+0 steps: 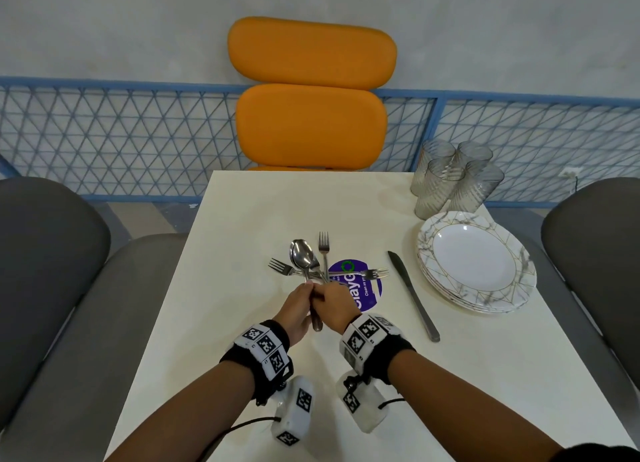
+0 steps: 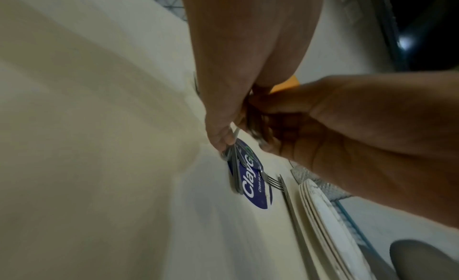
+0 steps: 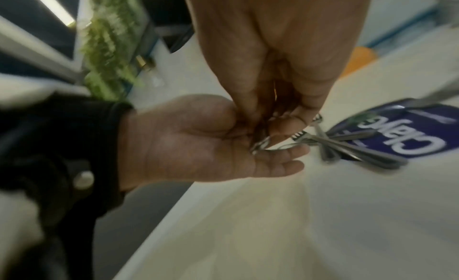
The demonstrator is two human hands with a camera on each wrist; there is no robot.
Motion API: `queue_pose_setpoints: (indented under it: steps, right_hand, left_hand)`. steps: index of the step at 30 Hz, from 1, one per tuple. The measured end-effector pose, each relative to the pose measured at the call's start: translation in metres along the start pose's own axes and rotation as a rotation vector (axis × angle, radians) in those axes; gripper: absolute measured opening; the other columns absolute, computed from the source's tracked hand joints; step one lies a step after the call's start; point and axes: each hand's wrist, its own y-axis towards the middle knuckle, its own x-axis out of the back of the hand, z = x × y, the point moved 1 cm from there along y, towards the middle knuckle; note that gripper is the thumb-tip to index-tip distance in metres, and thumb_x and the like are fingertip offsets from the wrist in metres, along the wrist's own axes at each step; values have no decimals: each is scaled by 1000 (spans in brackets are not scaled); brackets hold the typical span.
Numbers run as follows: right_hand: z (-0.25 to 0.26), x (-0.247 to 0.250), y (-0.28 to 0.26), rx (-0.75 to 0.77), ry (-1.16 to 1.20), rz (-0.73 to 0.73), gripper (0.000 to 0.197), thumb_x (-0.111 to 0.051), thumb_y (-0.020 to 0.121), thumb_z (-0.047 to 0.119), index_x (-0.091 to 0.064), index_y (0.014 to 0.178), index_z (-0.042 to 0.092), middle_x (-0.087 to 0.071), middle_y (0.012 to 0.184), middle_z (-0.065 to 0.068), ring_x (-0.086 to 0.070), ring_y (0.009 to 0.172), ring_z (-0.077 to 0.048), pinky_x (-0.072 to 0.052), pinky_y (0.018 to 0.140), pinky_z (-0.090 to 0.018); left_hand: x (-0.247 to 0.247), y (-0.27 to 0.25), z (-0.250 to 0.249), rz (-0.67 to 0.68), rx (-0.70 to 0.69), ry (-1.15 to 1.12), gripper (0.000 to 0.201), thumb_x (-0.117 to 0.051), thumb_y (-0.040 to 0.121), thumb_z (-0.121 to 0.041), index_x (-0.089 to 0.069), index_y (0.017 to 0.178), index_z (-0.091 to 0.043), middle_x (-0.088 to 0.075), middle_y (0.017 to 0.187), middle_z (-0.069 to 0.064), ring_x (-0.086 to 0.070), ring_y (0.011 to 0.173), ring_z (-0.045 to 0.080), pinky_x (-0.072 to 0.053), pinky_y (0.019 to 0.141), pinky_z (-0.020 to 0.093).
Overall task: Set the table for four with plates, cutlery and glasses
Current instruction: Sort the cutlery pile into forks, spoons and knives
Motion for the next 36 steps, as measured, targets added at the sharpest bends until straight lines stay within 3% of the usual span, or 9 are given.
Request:
queue_pose_setpoints:
  steps: [3, 6, 8, 11, 15, 19, 23, 30, 36]
  right_hand:
    - [-15, 11, -1, -10, 135, 33, 23, -49, 91, 9, -66, 103, -2, -67, 100, -25, -63, 91, -34, -52, 85, -40]
    - [-27, 23, -4, 3, 132, 29, 24, -45, 94, 7, -64, 107, -2, -68, 102, -20, -58, 79, -18, -42, 65, -7]
    - [-31, 27, -6, -8, 102, 19, 27, -39, 96, 6, -63, 103, -5, -68, 96, -22, -57, 70, -16, -41, 61, -4]
    - [-30, 29, -8, -30, 22, -1, 29, -35, 96, 5, -59, 108, -5, -67, 102, -24, -64, 91, -31, -52, 85, -30]
    - [-36, 42, -9, -95, -138, -77, 30, -39, 93, 4, -60, 114, 0, -66, 111, -17, -61, 104, -30, -46, 84, -29]
    - [-49, 55, -6, -169, -138, -144, 31, -41, 90, 7, -68, 105, 7, -70, 101, -16, -66, 95, -31, -54, 84, -36]
    - [-64, 63, -4, -213, -186, -161, 33, -41, 90, 5, -66, 110, 11, -70, 103, -15, -66, 95, -30, -55, 82, -35]
    - [-82, 71, 2, -274, -284, -189, 29, -39, 93, 6, -64, 108, 5, -67, 107, -13, -63, 99, -27, -48, 78, -29]
    - [-109, 74, 3, -434, -66, -219, 25, -58, 89, 22, -70, 87, 0, -59, 71, -9, -55, 72, -22, -41, 60, -23]
  left_hand:
    - [-7, 9, -8, 13, -38, 130, 37, -25, 103, -25, -55, 97, -3, -58, 78, 10, -54, 65, 18, -50, 68, 28]
    - [-17, 26, -7, -18, -53, 223, 37, -33, 100, -30, -60, 91, -7, -61, 92, 17, -57, 85, 27, -47, 94, 49]
    - [-23, 42, 0, -44, -53, 262, 35, -36, 97, -31, -60, 82, -11, -60, 94, 20, -56, 90, 28, -45, 98, 54]
    - [-40, 41, -5, -79, -22, 290, 35, -36, 97, -28, -62, 85, -9, -63, 88, 19, -57, 84, 31, -48, 81, 42]
    - [-61, 35, -13, -67, 17, 204, 40, -34, 99, -22, -48, 63, -14, -45, 57, 4, -42, 51, 20, -31, 50, 26]
    - [-80, 44, -7, -119, 31, 214, 39, -34, 99, -25, -53, 68, -12, -54, 79, 19, -50, 64, 26, -40, 62, 33]
    - [-99, 51, -4, -118, 33, 258, 42, -36, 98, -26, -61, 106, 7, -59, 118, 30, -55, 113, 41, -43, 101, 48]
    - [-115, 56, -7, -64, -42, 476, 40, -36, 99, -24, -65, 102, 3, -64, 111, 22, -58, 98, 31, -43, 84, 36]
    - [-91, 75, -23, 42, -212, 797, 53, -26, 102, -34, -68, 106, -4, -68, 112, 8, -60, 103, 27, -42, 93, 32]
